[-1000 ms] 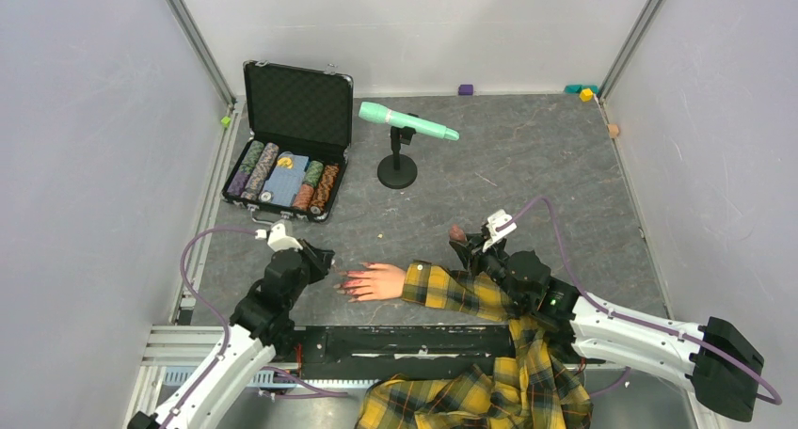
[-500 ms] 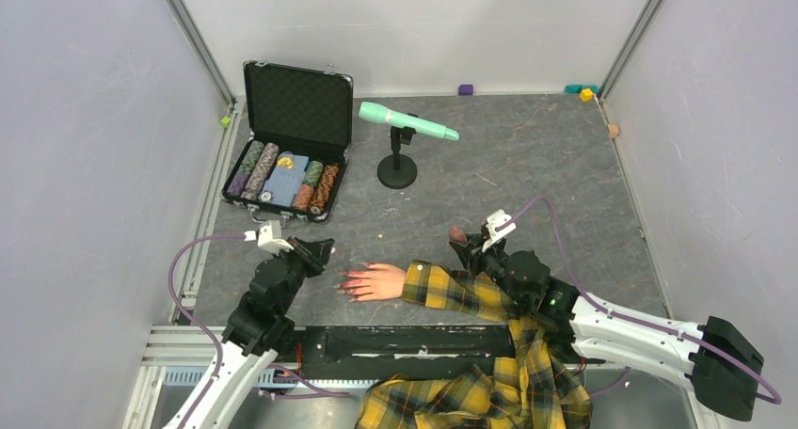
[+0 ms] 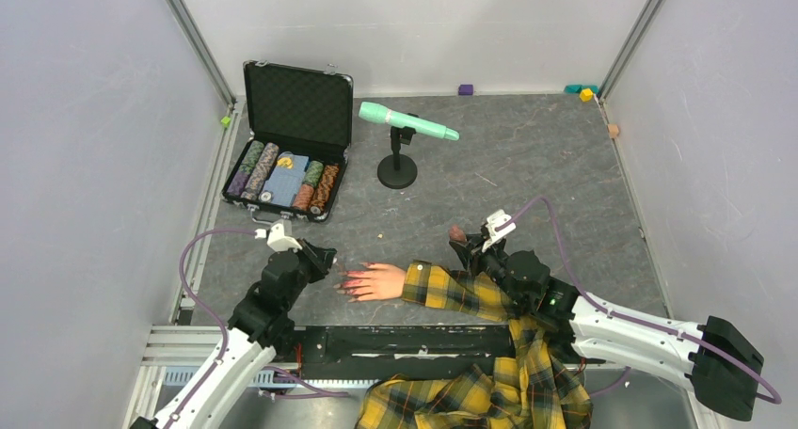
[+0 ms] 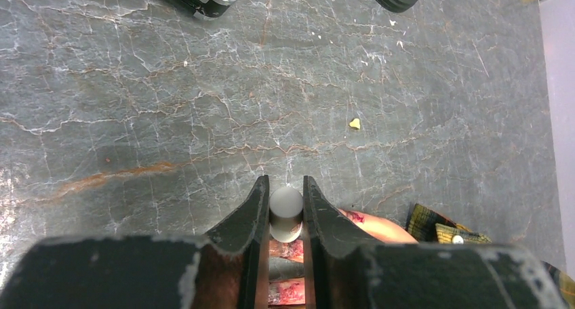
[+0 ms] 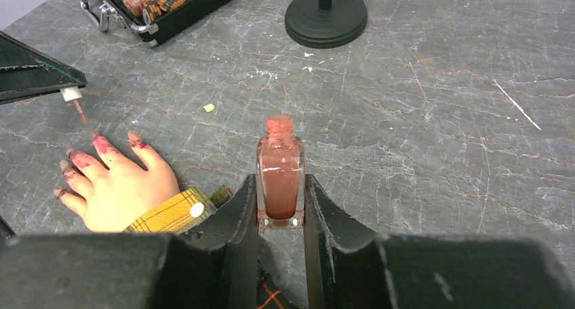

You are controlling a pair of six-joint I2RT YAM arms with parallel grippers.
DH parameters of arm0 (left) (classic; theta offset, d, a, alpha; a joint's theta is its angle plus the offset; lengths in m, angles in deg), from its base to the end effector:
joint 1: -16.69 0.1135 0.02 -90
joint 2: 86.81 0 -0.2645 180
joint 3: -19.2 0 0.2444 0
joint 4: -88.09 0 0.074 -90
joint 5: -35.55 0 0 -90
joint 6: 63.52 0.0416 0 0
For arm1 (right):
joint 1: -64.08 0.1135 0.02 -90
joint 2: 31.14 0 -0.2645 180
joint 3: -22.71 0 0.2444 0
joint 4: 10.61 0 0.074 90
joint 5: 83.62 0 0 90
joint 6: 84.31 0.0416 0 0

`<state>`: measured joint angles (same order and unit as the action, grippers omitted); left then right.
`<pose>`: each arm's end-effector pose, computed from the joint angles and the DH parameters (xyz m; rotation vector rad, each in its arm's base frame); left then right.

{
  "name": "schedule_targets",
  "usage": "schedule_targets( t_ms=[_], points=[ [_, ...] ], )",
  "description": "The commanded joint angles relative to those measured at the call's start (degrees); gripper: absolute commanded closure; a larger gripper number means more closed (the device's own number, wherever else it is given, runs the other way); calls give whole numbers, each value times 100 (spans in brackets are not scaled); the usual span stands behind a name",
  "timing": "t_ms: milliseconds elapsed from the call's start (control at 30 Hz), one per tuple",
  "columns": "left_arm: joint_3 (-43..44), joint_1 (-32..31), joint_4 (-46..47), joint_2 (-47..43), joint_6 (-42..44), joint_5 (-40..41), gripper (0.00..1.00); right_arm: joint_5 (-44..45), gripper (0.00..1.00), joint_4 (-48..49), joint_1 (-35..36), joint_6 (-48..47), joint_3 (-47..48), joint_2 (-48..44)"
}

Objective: Paint the nails
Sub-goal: Paint the nail polish on the nail.

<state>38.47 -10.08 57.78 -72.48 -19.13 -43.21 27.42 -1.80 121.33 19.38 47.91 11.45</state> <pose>0.1027 -0.0427 0.1508 -0.4622 2.0049 -0.6039 0.1046 0.1350 0.2026 -0.3843 1.7050 0.6007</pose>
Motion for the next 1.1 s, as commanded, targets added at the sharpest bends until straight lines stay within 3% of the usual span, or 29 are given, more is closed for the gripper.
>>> schedule_targets(
  t_ms=[0,1067],
  points=[
    [-31,-9,88,60,43,-34,98,48,100,282,5,6,-7,-56],
    [65,-6,379,777,113,-118,98,101,100,246,7,-6,-68,-178]
  ],
)
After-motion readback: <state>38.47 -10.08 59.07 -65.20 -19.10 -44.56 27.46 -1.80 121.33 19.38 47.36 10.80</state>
